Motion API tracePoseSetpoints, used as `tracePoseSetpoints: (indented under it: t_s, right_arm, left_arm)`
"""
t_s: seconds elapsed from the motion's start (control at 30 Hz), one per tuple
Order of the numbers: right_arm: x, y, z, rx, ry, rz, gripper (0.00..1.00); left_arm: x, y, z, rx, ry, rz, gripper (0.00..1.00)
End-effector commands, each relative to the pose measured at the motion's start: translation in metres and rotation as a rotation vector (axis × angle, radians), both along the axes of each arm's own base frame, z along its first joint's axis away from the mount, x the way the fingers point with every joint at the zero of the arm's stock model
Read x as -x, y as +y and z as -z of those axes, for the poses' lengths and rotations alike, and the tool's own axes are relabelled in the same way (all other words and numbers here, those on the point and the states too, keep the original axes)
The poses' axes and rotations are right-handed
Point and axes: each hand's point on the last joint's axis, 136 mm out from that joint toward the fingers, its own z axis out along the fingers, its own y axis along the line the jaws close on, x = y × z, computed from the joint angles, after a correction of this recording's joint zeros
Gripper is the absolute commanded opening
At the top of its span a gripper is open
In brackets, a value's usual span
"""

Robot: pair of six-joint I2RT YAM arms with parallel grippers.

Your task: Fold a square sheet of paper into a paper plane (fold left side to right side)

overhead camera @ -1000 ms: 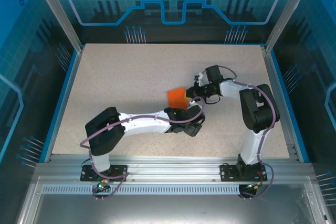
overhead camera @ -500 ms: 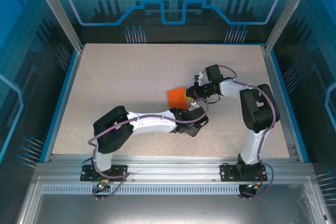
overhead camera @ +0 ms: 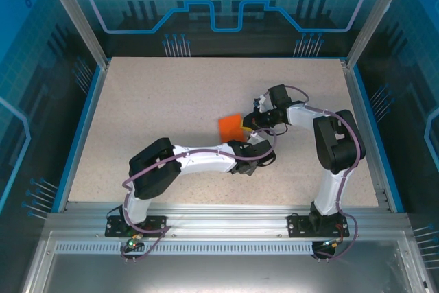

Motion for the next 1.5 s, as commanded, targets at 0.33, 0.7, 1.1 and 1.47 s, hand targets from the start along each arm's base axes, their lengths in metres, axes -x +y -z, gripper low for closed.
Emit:
tracePoseSetpoints:
  t_s: [0.33, 0.7, 1.1, 1.47]
  right_arm:
    - [0.004, 0.009, 0.007, 0.027, 0.028, -0.034, 0.06]
    - [0.003, 0.010, 0.009, 0.037, 0.026, -0.045, 0.08]
    - [-0.001, 0.007, -0.016, 0.041, -0.077, -0.060, 0.31]
    - [0.001, -0.040, -0.054, 0.090, -0.213, 0.023, 0.69]
  left_arm:
    - [0.003, -0.003, -0.016, 0.001, -0.024, 0.021, 0.32]
    - [0.005, -0.001, -0.018, 0.010, -0.025, 0.023, 0.22]
    - [0.007, -0.002, -0.021, 0.049, -0.002, 0.031, 0.03]
    - [0.010, 0.004, -0.021, 0.191, 0.103, 0.023, 0.03]
